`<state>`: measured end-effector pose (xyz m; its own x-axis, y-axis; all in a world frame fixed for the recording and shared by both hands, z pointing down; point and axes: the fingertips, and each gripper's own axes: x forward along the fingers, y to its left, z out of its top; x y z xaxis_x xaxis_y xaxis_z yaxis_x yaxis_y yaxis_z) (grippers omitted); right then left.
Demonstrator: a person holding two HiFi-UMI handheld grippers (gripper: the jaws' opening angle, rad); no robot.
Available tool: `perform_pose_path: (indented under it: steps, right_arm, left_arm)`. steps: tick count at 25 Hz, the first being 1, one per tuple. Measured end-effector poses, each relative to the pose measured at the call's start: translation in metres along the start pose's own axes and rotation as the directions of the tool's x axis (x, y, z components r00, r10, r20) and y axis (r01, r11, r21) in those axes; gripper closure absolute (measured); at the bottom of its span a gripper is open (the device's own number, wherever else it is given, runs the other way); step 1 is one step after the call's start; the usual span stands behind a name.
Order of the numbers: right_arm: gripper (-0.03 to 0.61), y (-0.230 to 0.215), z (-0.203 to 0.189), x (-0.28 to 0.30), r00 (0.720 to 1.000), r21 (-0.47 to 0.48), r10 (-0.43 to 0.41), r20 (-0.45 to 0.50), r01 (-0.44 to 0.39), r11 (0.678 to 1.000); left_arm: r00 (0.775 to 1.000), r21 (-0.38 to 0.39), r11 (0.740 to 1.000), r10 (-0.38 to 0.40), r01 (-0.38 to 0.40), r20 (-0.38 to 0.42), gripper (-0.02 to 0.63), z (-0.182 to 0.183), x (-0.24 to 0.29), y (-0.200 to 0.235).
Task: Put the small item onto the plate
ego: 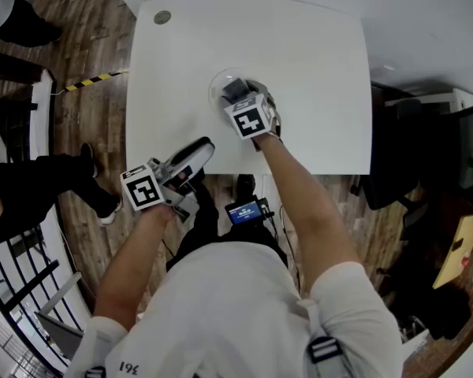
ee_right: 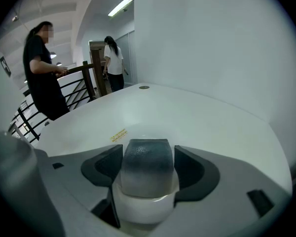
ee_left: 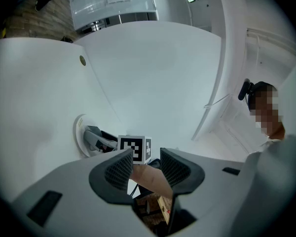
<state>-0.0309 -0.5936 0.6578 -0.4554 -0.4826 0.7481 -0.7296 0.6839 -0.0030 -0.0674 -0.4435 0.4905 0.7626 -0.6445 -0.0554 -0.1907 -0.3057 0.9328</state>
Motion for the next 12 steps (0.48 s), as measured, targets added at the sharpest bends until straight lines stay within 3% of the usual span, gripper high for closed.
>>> perform_pose_path:
  steps: [12]
  right_arm:
    - [0.27,-0.008,0.017,-0.025,0.997,0.039,-0.013,0.073,0.01,0.999]
  left_arm:
    - [1.0,0.016,1.0,-0.008,0.008,0.021,0.445,0.007,0.001,-0.007]
